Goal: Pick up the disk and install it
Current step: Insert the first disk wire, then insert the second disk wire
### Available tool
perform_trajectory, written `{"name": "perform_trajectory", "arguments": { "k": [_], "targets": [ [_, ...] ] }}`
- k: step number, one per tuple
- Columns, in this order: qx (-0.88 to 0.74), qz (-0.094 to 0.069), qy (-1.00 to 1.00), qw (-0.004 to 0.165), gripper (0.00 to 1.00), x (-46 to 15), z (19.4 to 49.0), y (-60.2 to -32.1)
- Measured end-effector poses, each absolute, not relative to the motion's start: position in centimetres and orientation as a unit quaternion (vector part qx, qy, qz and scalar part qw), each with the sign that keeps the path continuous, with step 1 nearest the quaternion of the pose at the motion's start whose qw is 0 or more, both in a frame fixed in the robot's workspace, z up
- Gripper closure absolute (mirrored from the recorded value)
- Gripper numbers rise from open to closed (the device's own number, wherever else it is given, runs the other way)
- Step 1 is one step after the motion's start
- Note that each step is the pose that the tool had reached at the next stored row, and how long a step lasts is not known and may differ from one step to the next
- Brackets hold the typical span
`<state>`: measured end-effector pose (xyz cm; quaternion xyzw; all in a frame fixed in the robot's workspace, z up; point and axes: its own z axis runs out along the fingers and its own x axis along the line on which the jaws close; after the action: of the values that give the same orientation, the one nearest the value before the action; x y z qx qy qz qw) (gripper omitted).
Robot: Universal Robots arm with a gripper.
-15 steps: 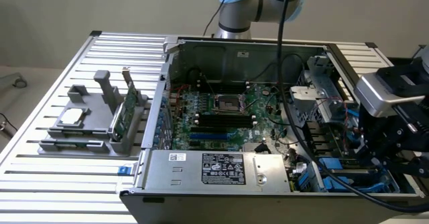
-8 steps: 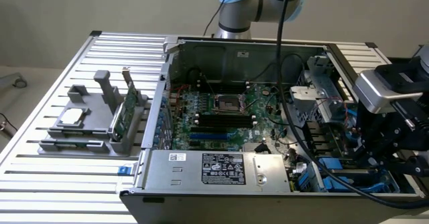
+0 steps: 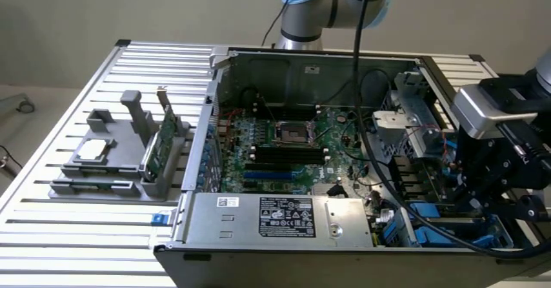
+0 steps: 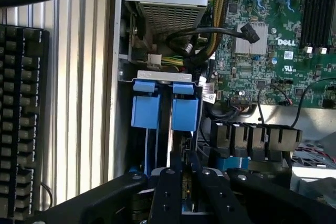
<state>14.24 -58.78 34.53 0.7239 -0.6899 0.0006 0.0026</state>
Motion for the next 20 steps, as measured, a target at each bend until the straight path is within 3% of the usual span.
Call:
{"name": "perform_trajectory", "arguments": {
  "k": [20],
  "targets": [
    [0.711, 0.000, -0.703, 0.003, 0.83, 14.68, 34.50, -58.43]
  ]
}}
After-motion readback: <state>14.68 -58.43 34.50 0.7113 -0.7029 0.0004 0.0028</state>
